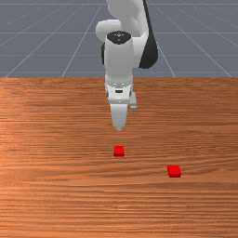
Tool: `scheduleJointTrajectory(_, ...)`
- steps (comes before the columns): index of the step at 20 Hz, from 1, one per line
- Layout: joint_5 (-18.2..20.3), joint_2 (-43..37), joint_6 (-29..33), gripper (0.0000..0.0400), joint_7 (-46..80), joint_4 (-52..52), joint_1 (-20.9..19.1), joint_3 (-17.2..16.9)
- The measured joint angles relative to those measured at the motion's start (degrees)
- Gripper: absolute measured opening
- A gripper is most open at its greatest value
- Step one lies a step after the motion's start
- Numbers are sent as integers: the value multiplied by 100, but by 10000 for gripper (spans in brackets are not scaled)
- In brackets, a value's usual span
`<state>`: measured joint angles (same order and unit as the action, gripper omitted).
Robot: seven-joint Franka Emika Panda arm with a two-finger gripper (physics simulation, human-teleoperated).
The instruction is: Stack all the cube
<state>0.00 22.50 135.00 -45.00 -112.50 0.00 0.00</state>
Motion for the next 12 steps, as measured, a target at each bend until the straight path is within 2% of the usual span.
scheduleJointTrajectory(1, 0, 0, 0, 249, 0, 0, 0, 0)
scheduleJointTrajectory(2, 0, 0, 0, 158, 0, 0, 0, 0)
scheduleJointTrajectory(3, 24, -30, -13, 253, 105, -31, 10, -17)
scheduleJointTrajectory(4, 40, -57, -21, 311, 169, -49, 12, -29)
scheduleJointTrajectory(6, 54, -84, -28, 367, 231, -64, 11, -42)
scheduleJointTrajectory(7, 90, -801, -314, 225, 1085, -866, 26, -181)
scheduleJointTrajectory(8, 162, -1469, -610, 137, 1960, -1269, -33, -324)
scheduleJointTrajectory(9, 251, -1899, -782, 84, 2894, -1482, -112, -426)
scheduleJointTrajectory(10, 353, -2151, -861, 51, 3879, -1633, -181, -485)
scheduleJointTrajectory(12, 600, -2363, -866, 19, 5903, -1833, -264, -522)
